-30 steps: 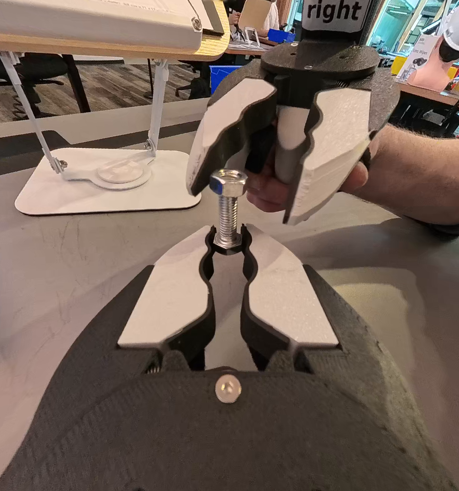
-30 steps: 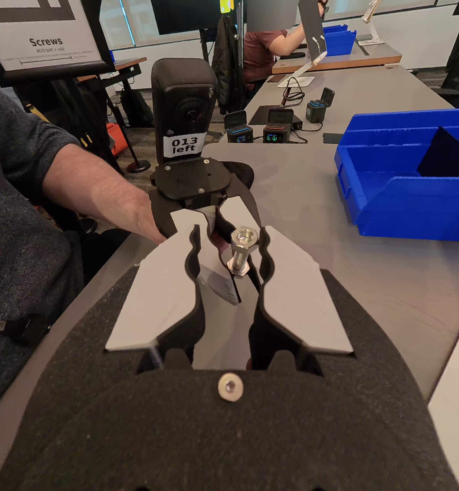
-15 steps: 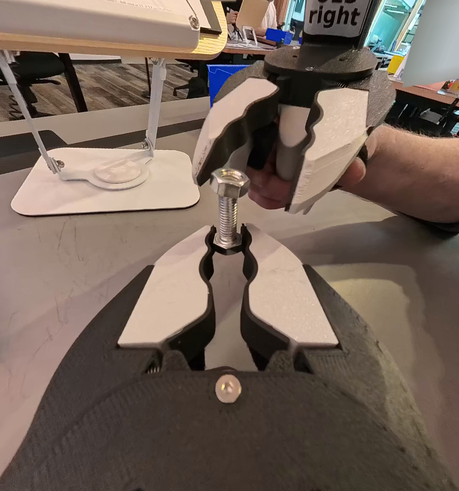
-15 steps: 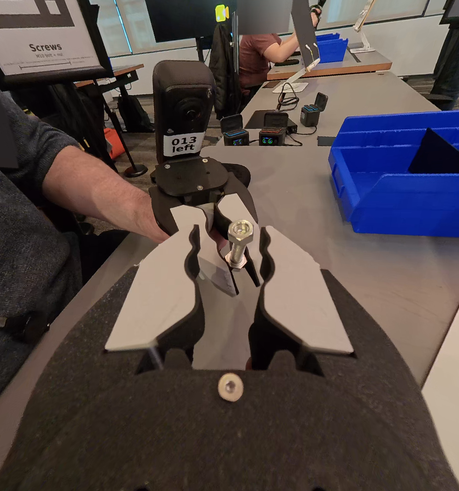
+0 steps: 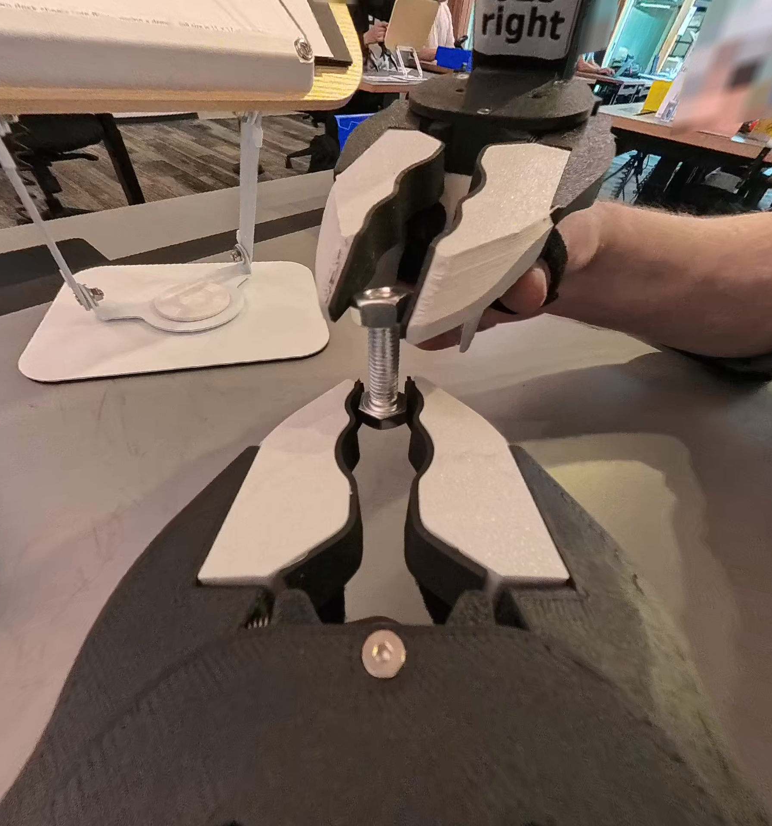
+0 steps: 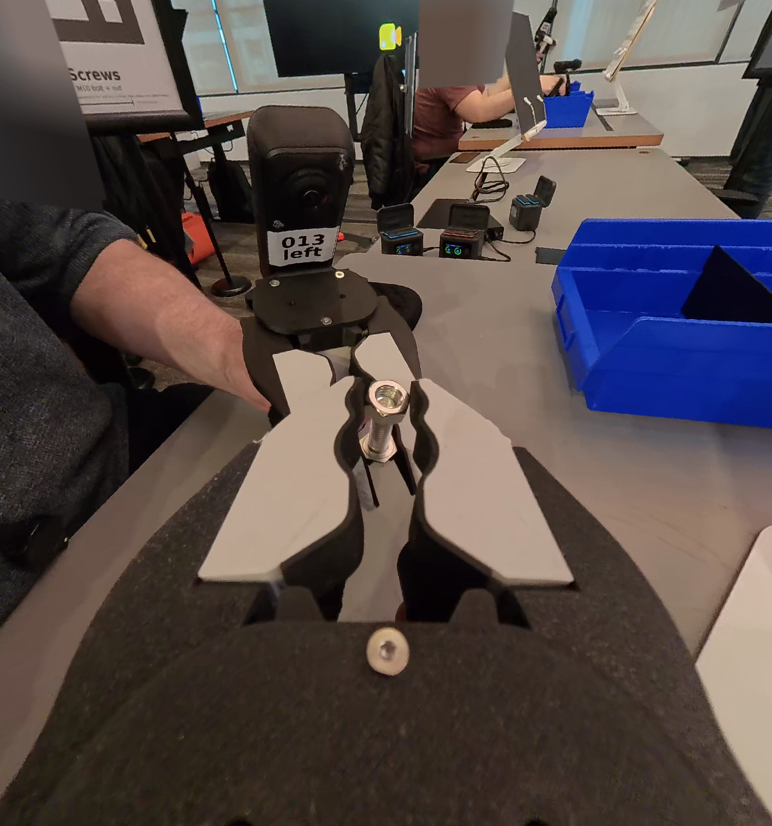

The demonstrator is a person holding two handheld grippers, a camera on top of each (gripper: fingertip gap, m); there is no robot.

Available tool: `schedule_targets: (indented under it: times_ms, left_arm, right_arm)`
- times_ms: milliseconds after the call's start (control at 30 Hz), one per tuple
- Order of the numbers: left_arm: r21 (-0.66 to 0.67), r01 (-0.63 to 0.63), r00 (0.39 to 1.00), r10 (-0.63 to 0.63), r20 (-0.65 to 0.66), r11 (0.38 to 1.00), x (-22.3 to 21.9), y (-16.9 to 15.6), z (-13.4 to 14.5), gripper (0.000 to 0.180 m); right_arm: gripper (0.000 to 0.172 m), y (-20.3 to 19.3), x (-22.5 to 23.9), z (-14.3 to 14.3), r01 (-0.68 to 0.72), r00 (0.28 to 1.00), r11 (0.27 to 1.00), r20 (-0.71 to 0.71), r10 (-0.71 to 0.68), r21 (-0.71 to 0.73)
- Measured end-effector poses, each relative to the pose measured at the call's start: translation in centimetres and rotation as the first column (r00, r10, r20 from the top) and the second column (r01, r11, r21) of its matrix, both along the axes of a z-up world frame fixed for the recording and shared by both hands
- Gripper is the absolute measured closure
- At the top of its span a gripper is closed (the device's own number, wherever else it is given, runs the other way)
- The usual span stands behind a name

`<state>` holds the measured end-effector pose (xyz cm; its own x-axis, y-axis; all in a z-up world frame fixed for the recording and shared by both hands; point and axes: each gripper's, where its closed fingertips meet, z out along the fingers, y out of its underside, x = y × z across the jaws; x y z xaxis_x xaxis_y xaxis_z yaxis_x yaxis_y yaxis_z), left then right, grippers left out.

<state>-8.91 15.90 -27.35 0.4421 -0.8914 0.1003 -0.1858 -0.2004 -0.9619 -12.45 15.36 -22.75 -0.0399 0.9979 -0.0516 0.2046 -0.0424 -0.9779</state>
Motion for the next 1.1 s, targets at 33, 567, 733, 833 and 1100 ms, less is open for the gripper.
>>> schedule_targets:
  times_ms: [33, 567, 733, 833, 1100]
  left_arm:
    - [0.006, -0.002, 1.0, 0.002, -0.005, 1.0, 0.04, -0.02, 0.04, 0.163]
    - [-0.01, -0.037, 0.999, 0.037, -0.025, 0.999, -0.15, 0.4, -0.21, 0.163]
    - [-0.015, -0.039, 0.999, 0.038, -0.026, 0.999, -0.18, 0.45, -0.45, 0.163]
    - [-0.018, -0.036, 0.999, 0.036, -0.017, 0.999, -0.18, 0.45, -0.33, 0.163]
    - [-0.012, -0.028, 1.0, 0.028, -0.014, 1.0, -0.01, 0.32, -0.26, 0.163]
  right_arm:
    - [0.153, -0.05, -0.05, 0.04, 0.015, 1.0, 1.0, -0.002, -0.015, 0.014]
    - [0.152, 0.6, -0.09, -0.2, 0.185, 0.981, 0.955, 0.013, -0.193, 0.231]
    - [0.152, 0.66, -0.16, -0.42, 0.191, 0.98, 0.959, 0.01, -0.197, 0.208]
    - [0.152, 0.69, -0.1, -0.31, 0.194, 0.98, 0.96, 0.002, -0.198, 0.202]
    - [0.141, 0.69, 0.04, -0.16, 0.185, 0.983, 0.968, -0.011, -0.186, 0.172]
